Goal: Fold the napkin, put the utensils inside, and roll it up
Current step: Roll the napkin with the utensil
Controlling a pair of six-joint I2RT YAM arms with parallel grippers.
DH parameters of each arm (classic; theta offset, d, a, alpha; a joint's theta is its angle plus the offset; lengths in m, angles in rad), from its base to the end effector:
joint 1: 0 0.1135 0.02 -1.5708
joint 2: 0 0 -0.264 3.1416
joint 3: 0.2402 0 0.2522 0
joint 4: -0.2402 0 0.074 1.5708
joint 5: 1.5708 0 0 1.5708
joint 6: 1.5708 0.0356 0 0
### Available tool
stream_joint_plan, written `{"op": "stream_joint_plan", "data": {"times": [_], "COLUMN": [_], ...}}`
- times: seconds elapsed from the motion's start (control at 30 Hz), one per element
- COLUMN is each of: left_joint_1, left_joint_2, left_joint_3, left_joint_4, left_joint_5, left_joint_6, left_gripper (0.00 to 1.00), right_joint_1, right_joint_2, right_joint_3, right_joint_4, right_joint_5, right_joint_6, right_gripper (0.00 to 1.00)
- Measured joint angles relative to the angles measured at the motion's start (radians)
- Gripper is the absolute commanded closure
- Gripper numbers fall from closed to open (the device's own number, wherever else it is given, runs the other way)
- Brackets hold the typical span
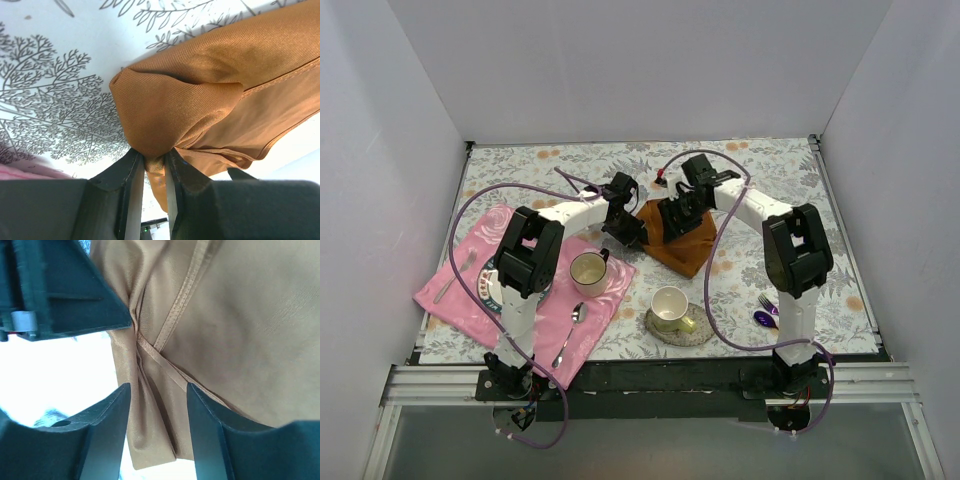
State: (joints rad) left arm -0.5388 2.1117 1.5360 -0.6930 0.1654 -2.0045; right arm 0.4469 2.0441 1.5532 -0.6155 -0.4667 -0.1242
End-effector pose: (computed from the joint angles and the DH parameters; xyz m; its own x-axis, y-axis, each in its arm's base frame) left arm 0.3631 -0.2239 0.1526 -0.1530 -0.9513 0.2677 -0.9739 0.0993 -0.2039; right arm 0.3827 0.2012 0.1913 -0.7298 -0.4724 -0.4943 -0.6632 0.6649 0.3437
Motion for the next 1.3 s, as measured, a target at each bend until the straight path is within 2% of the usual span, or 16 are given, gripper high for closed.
{"op": "stream_joint_plan", "data": {"times": [0.23,0.5,0.6,0.83,1.07,1.3], "left_joint_1": [0.006,0.013,0.013,0.013,0.014,0.019], "left_joint_2": [0.002,0.005,0.005,0.005,0.006,0.008], "left_joint_3": [0.002,0.002,0.002,0.002,0.002,0.004], "left_joint_4": [-0.026,-0.039,-0.044,-0.04,-0.034,-0.03], "left_joint_5": [0.018,0.042,0.046,0.052,0.053,0.063], "left_joint_6": [0.001,0.0,0.005,0.007,0.007,0.007], "left_gripper": [1.0,1.0,1.0,1.0,1.0,1.0], "right_joint_1": [0.158,0.205,0.227,0.219,0.201,0.211], "right_joint_2": [-0.063,-0.082,-0.093,-0.152,-0.254,-0.268], "right_joint_3": [-0.085,-0.182,-0.235,-0.237,-0.255,-0.34], "right_joint_4": [0.103,0.245,0.286,0.267,0.295,0.333], "right_joint_5": [0.234,0.387,0.406,0.426,0.346,0.307], "right_joint_6": [-0.05,-0.075,-0.08,-0.061,-0.064,-0.061], "right_gripper": [0.43,0.44,0.43,0.41,0.41,0.42]}}
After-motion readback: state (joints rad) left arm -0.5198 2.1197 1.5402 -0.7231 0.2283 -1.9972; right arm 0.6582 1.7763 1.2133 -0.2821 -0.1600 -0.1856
